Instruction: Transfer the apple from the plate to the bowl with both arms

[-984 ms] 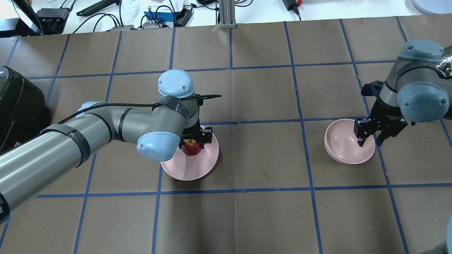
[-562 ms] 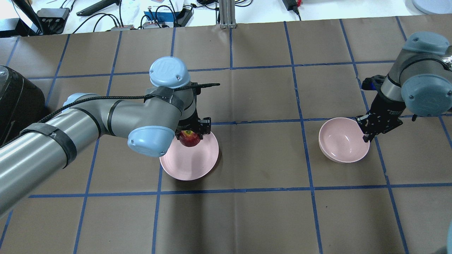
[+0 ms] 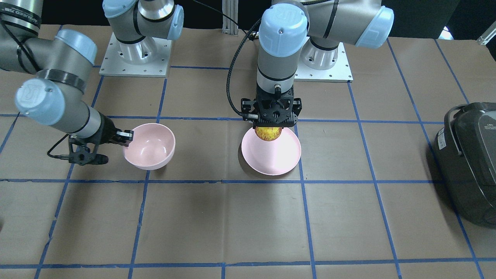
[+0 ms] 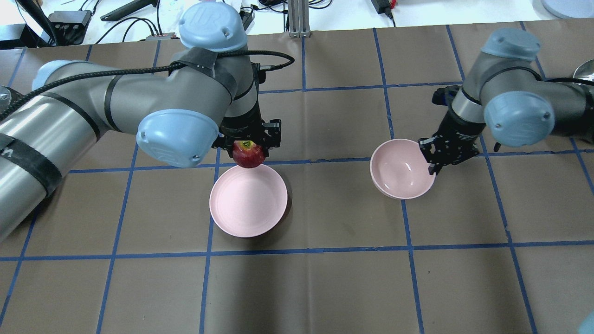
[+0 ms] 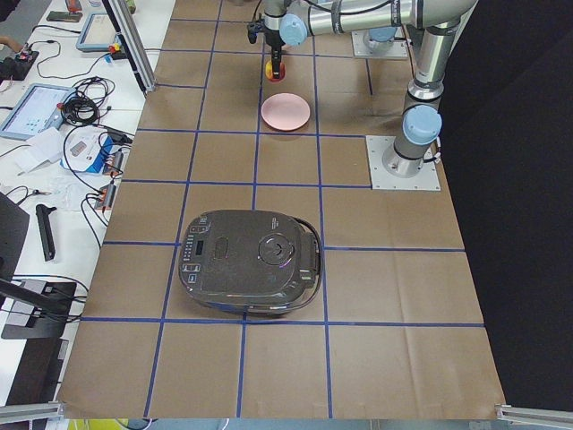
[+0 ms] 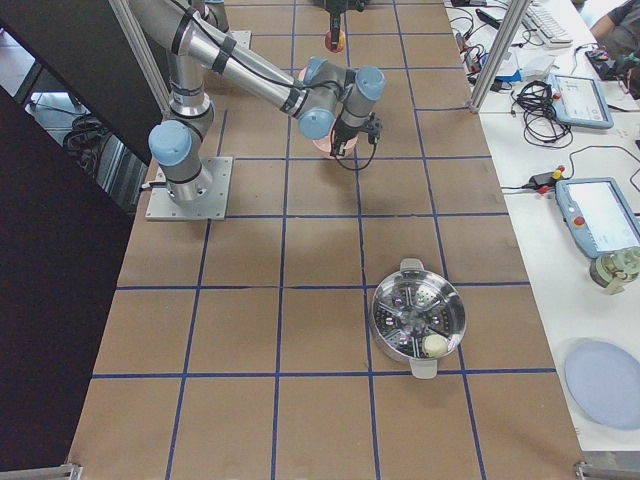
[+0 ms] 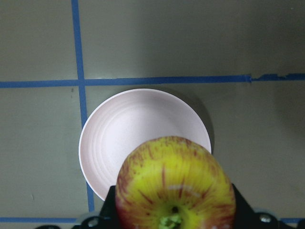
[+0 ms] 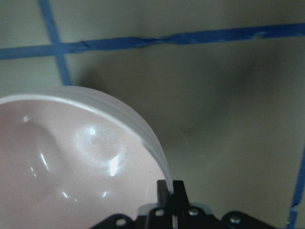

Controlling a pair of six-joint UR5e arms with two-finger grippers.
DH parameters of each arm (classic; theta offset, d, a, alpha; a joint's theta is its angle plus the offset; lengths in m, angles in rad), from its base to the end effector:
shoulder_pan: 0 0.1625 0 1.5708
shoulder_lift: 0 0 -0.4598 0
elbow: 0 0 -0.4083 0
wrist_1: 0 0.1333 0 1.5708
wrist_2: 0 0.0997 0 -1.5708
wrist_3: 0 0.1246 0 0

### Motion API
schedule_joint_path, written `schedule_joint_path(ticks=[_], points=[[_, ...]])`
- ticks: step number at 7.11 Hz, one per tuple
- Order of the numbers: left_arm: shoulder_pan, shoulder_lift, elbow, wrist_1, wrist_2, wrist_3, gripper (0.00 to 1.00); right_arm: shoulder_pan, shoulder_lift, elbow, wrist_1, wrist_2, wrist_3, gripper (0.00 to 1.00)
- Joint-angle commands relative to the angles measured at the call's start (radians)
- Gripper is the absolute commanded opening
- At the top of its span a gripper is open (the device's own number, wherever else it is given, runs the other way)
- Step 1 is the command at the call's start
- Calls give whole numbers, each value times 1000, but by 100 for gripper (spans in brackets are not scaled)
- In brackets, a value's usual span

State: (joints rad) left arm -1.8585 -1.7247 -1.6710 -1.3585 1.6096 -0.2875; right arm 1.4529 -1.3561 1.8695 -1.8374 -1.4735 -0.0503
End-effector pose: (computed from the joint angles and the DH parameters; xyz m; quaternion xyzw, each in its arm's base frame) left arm -0.2821 -0.5006 0.3857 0.0005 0.9996 0.0145 0.0245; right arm 0.0832 -0.5335 0.2666 0.0395 0.9905 0.1185 0.0584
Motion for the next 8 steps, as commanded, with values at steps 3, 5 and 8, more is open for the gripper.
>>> schedule_joint_path(ticks=[3, 5, 8], points=[[-37, 11, 28, -54, -4, -59, 36, 152, 38, -27, -9, 28, 141, 6], [-45, 11, 27, -54, 0, -59, 36, 152, 51, -21, -3, 28, 142, 7], [-48, 1, 25, -53, -11, -90, 36, 152, 68, -3, -11, 19, 150, 31]])
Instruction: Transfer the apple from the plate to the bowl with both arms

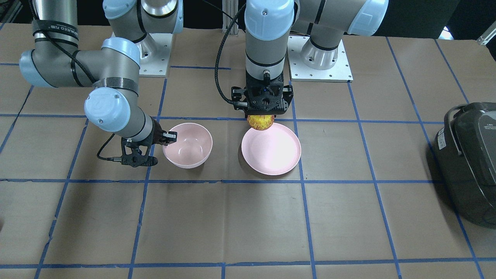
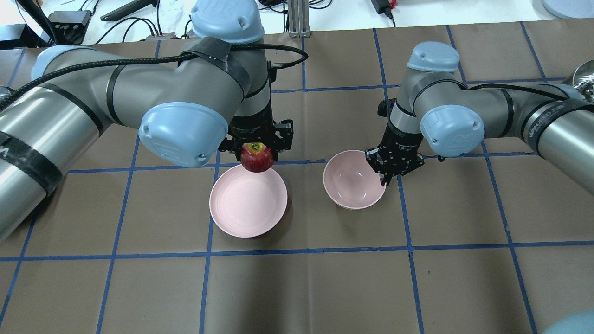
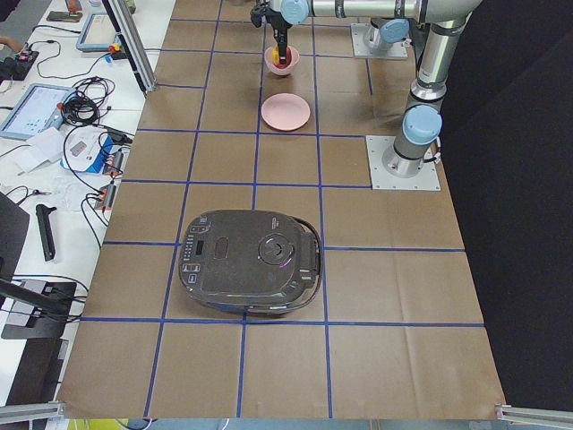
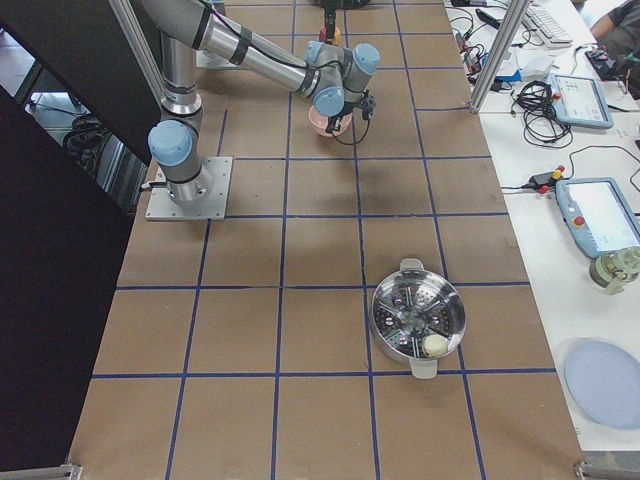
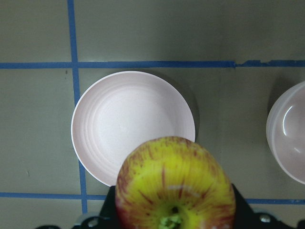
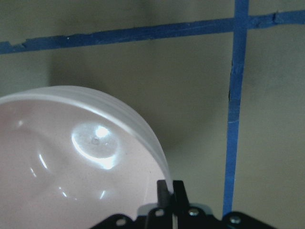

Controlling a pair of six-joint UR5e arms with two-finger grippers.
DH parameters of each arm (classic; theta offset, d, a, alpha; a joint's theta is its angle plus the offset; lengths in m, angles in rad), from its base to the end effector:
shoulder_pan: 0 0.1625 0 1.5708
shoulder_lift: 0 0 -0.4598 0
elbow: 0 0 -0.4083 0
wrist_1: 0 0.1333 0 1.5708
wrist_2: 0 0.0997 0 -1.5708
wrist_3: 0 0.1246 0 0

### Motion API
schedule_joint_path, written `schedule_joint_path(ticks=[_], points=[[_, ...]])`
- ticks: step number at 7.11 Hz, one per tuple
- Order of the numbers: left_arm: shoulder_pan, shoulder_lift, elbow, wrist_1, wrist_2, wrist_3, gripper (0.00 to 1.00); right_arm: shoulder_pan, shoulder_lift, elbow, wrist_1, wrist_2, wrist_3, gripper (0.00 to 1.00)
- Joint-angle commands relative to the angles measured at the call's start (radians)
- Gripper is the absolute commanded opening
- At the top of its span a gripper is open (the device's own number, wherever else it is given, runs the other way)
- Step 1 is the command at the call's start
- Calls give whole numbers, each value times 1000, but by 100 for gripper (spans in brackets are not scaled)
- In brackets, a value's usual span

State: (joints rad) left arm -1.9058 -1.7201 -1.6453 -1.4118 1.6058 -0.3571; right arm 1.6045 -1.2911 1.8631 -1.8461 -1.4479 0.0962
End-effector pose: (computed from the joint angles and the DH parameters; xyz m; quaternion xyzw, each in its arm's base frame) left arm -0.3052 -0.4845 0.3958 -0.0105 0.9993 0.0245 0.0274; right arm 0.1663 -0.5241 0.2360 0.0399 0.9864 0.1512 0.0510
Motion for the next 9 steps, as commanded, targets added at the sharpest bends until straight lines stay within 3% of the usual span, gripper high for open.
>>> schedule_joint_path(ticks=[1, 2, 5, 8, 9], points=[[-13, -18, -1, 14, -3, -73, 36, 0, 3, 4, -2, -12, 3, 81], [-39, -42, 15, 19, 2, -112, 36, -1, 3, -10, -1, -14, 10, 100], [-148, -175, 24, 224, -9, -343, 36, -24, -71, -166, 68, -81, -4, 100], [-254, -310, 131, 249, -9, -456, 36, -66, -304, -174, 111, -155, -1, 100], [-297, -349, 150, 249, -6, -497, 36, -67, -309, -173, 114, -158, -6, 100]])
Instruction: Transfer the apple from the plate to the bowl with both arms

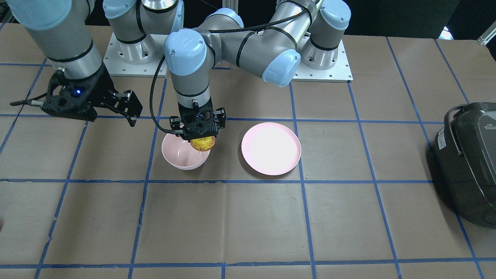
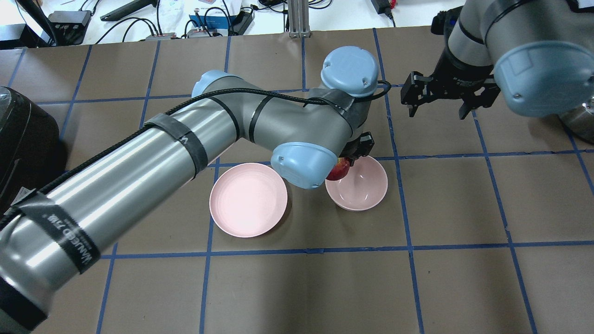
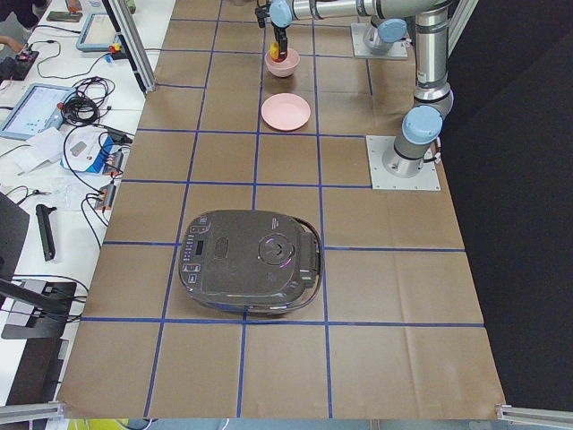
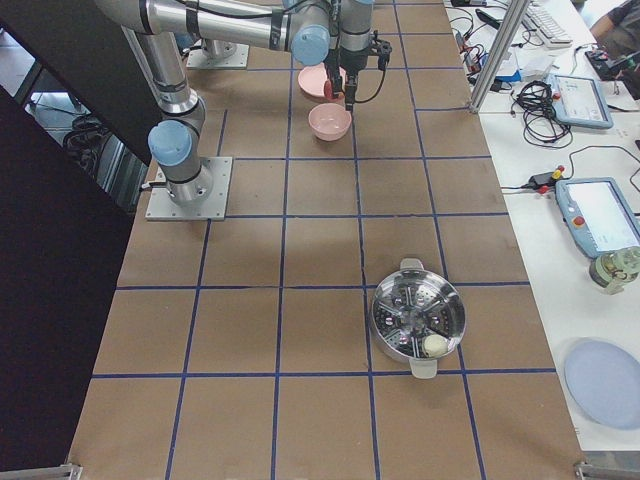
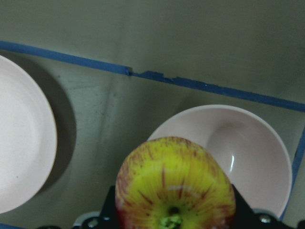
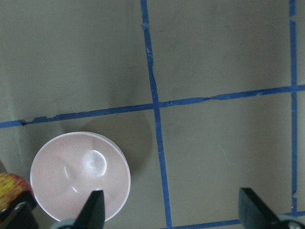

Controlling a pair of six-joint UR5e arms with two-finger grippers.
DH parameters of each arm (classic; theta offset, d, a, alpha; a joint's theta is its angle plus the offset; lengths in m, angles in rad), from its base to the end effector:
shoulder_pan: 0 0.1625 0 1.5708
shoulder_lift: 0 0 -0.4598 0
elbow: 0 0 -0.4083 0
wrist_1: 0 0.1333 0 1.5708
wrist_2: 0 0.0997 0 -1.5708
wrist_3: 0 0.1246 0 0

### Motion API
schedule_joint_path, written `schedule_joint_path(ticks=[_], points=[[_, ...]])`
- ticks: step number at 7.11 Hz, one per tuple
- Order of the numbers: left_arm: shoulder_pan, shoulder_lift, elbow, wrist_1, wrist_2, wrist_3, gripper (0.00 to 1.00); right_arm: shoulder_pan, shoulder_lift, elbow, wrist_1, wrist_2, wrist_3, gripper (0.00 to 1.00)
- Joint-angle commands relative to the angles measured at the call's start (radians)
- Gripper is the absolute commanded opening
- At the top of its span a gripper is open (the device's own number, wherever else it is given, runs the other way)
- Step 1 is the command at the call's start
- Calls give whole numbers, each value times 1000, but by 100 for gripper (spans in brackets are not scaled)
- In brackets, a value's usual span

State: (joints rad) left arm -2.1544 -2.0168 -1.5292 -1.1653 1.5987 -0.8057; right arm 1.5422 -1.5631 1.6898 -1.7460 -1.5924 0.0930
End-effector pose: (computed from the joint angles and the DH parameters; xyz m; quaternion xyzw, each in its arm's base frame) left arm -0.4795 -0.4905 0.2922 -0.1108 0.9937 -0.0093 0.0104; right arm 0.1159 -0.5177 0.4511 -0.0610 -0.9978 0.0246 0.0100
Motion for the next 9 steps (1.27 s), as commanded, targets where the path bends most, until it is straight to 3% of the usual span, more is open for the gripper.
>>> schedule_joint_path(ticks=[1, 2, 3, 4, 5, 7, 9], points=[[-64, -80, 37, 4, 3, -55, 36, -11, -35, 1, 26, -38, -4, 100], [-64, -97, 41, 24, 3, -55, 36, -22, -35, 1, 29, -100, -4, 100], [-67, -103, 38, 42, 1, -53, 38, -40, -35, 5, 31, -107, -4, 100], [-67, -103, 32, 42, 0, -55, 75, -66, -35, 14, 31, -109, -22, 100], [-67, -100, 29, 44, 1, -56, 100, -86, -35, 16, 32, -112, -60, 100], [-65, -63, 32, 41, 7, -47, 100, -90, -38, 22, 31, -127, -67, 100], [-30, 40, 0, -12, 15, -5, 100, -88, -46, 21, 31, -109, -64, 100]])
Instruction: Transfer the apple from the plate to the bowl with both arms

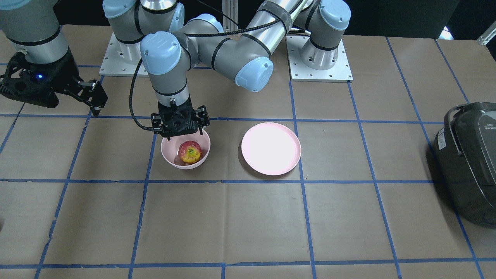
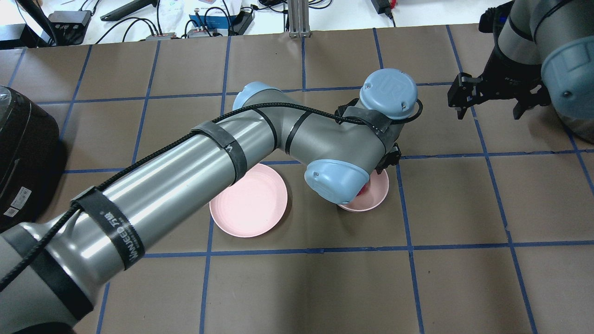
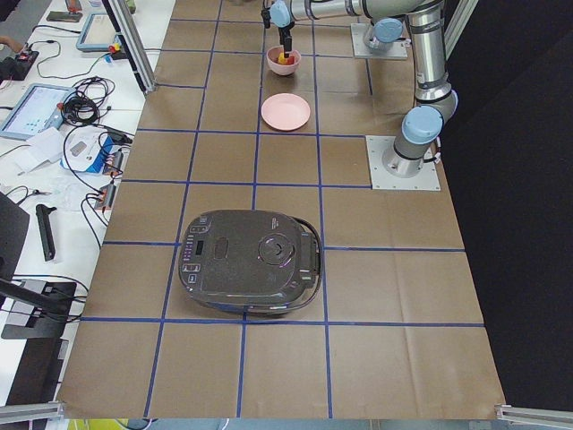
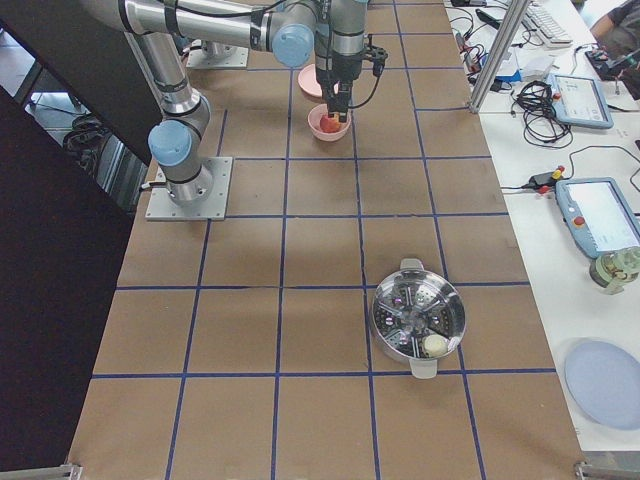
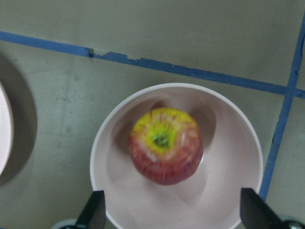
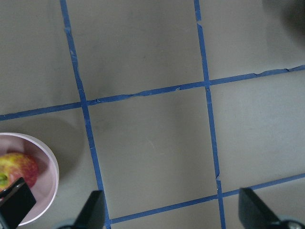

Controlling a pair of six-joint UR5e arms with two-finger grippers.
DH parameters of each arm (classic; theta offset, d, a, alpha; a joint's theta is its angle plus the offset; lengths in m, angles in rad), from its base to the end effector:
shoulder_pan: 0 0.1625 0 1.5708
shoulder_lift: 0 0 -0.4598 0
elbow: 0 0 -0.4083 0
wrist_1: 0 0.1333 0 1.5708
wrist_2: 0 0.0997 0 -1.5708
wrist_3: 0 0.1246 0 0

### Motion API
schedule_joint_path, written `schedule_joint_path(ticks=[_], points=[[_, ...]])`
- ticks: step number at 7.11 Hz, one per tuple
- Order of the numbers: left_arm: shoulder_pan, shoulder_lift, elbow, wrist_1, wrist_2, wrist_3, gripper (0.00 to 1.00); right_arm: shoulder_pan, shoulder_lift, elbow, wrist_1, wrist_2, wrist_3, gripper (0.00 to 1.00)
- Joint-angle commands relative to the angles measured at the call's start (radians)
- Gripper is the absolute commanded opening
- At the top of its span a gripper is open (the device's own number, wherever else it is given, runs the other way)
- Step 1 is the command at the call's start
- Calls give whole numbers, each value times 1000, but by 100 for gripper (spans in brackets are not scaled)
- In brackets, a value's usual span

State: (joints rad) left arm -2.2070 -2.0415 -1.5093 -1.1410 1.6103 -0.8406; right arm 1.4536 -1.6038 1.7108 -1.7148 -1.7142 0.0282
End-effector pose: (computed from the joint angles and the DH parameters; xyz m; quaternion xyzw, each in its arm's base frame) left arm -0.5105 -0.4750 0.2874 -0.1022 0.9945 -0.0209 0.0077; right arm 0.0568 -0.5051 0.4589 -0.0738 -0.9945 0.0152 0.0724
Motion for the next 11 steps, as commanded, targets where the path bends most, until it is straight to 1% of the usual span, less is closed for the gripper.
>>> schedule_joint_path(ticks=[1, 2, 4, 5, 6, 7, 9, 10, 11], points=[[76, 139, -37, -122, 3, 128, 100, 7, -16, 0, 0, 83, 2, 100], [139, 223, -49, -208, 3, 212, 100, 11, -19, -6, 0, 125, 7, 100], [283, 369, -81, -329, 3, 447, 100, 89, -21, -11, -2, 191, 31, 100], [371, 430, -101, -365, 0, 578, 100, 140, -21, -20, -6, 183, 65, 100], [450, 472, -97, -397, -4, 647, 100, 165, -15, -36, -6, 179, 71, 100], [513, 474, -63, -470, -13, 655, 100, 171, 2, -75, 12, 177, 71, 100], [530, 434, 10, -490, -16, 658, 100, 171, 42, -137, 64, 174, 71, 100], [530, 420, 26, -488, -18, 660, 100, 169, 65, -160, 66, 145, 70, 100], [530, 417, 32, -490, -18, 661, 100, 165, 65, -152, 66, 133, 70, 100]])
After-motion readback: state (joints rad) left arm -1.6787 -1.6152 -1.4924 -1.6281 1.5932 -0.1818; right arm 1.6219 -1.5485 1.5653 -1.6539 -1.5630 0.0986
